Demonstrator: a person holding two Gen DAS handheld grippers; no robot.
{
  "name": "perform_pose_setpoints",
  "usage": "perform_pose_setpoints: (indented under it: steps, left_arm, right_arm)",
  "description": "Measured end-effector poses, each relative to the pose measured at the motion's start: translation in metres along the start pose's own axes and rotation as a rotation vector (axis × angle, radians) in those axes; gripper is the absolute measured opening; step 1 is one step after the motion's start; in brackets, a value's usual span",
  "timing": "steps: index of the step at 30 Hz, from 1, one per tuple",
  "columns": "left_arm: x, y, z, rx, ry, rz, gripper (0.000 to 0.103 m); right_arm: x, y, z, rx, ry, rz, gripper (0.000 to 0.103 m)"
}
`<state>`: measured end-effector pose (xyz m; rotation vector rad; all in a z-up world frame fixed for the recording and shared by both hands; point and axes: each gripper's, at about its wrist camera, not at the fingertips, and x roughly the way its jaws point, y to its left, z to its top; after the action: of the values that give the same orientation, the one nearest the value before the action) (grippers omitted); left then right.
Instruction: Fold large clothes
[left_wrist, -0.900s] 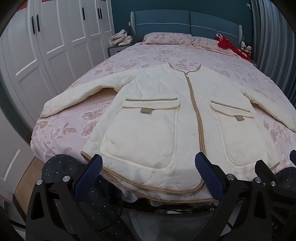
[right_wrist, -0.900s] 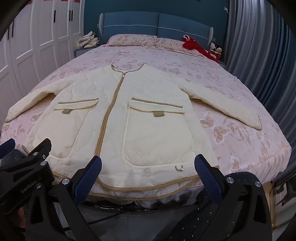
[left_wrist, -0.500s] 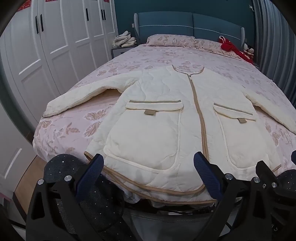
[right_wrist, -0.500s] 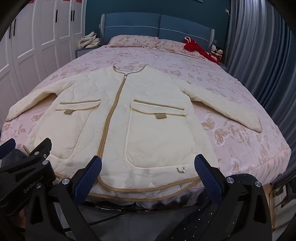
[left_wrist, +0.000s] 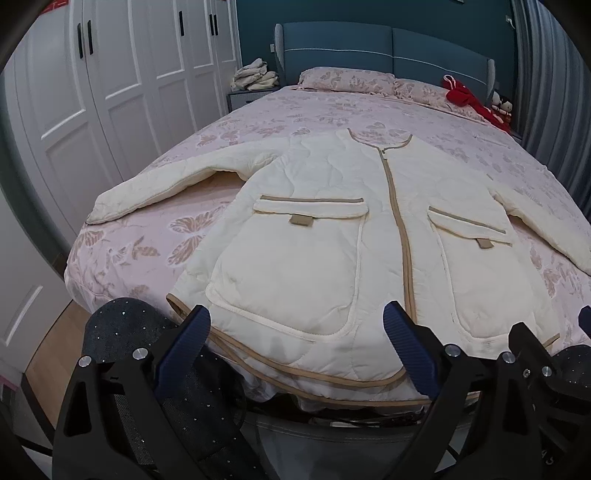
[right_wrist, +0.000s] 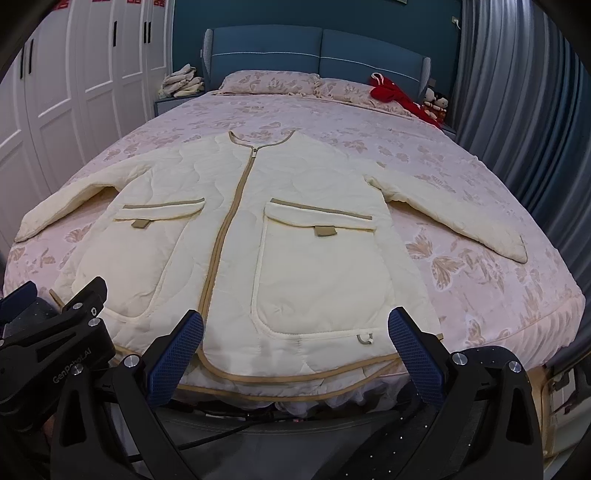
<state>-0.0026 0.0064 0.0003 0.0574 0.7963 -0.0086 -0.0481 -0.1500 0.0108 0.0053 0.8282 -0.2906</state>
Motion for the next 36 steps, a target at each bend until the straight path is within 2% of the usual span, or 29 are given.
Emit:
perform_pose_setpoints:
  steps: [12,19,27,36]
  left_arm:
    - [-0.002,-0.0024,-0.0005,0.014,-0.011,0.002,0.09]
    - [-0.0032,-0.0003,-0.0011,-0.018,-0.036,0.005,0.089]
    - [0.0002,0.0006,0.0013,-0.014,-0.003,-0.01,0.089]
    - [0.0009,-0.0005,-0.0008,0.003,-0.018,-0.006,0.089]
  right_arm:
    - [0.0004,0.0002,-0.0001,-0.001,-0.003,-0.004,0.098]
    - [-0.0013,0.0002,0.0016,-0.005,-0.01,-0.001,0.098]
    - [-0.0009,-0.0001,0.0019,-0.009,-0.009,-0.005,0.098]
    - [-0.0009,0.0014,0.0013,-0.009,-0.009,-0.007,0.098]
